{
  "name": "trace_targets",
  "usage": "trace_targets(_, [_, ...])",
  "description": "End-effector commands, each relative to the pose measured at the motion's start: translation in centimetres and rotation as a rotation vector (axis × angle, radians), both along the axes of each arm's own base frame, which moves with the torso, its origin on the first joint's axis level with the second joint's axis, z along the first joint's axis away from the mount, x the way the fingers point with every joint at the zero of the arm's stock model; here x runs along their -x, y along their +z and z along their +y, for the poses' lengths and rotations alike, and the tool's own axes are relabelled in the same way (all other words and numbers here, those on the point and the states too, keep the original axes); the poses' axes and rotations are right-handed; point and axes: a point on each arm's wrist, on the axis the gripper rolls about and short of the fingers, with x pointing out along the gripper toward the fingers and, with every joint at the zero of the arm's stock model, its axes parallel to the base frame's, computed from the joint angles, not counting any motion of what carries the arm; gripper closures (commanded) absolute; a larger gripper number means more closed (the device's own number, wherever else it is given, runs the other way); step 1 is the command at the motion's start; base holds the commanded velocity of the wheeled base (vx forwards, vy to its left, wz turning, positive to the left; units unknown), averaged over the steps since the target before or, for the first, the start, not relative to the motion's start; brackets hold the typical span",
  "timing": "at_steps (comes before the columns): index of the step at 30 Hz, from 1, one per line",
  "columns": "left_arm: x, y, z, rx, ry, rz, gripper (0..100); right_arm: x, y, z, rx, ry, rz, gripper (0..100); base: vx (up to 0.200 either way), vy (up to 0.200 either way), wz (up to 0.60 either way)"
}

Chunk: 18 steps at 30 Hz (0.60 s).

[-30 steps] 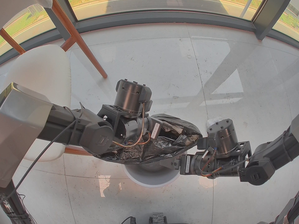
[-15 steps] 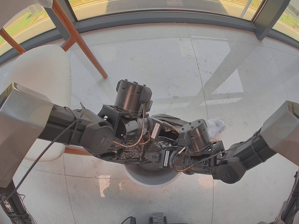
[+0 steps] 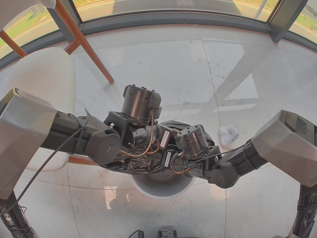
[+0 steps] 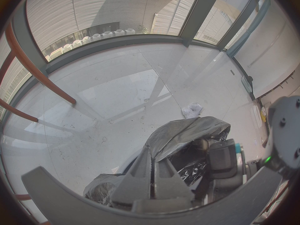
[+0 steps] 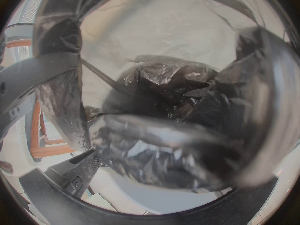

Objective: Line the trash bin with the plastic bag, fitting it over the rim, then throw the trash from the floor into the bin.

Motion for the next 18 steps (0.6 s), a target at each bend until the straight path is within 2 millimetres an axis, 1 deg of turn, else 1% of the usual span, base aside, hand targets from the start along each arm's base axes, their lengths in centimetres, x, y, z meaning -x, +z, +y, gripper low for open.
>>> trace_targets(1, [0.0, -0.1, 0.0, -0.001, 0.001, 0.001, 100, -1.2, -1.3, 0.4, 0.007, -0.021, 0.005, 100, 0.000, 0.000, 0.00])
trace_targets(10, [0.0, 0.0, 0.0, 0.000, 0.001, 0.000, 100, -1.1, -0.7, 0.4, 0.008, -0.025, -0.010, 100, 0.000, 0.000, 0.00])
trace_targets(12, [0.0, 0.0, 0.0, 0.000, 0.002, 0.000, 100, -1.0, 0.0, 0.3, 0.002, -0.025, -0.023, 100, 0.000, 0.000, 0.00])
trace_targets(15, [0.0, -0.1, 0.1, -0.001, 0.002, 0.001, 100, -0.4, 1.6, -0.4, -0.001, -0.020, -0.033, 100, 0.000, 0.000, 0.00])
trace_targets(18, [-0.1, -0.1, 0.1, -0.001, 0.004, 0.001, 100, 0.2, 2.2, -0.9, 0.008, -0.011, -0.024, 100, 0.000, 0.000, 0.00])
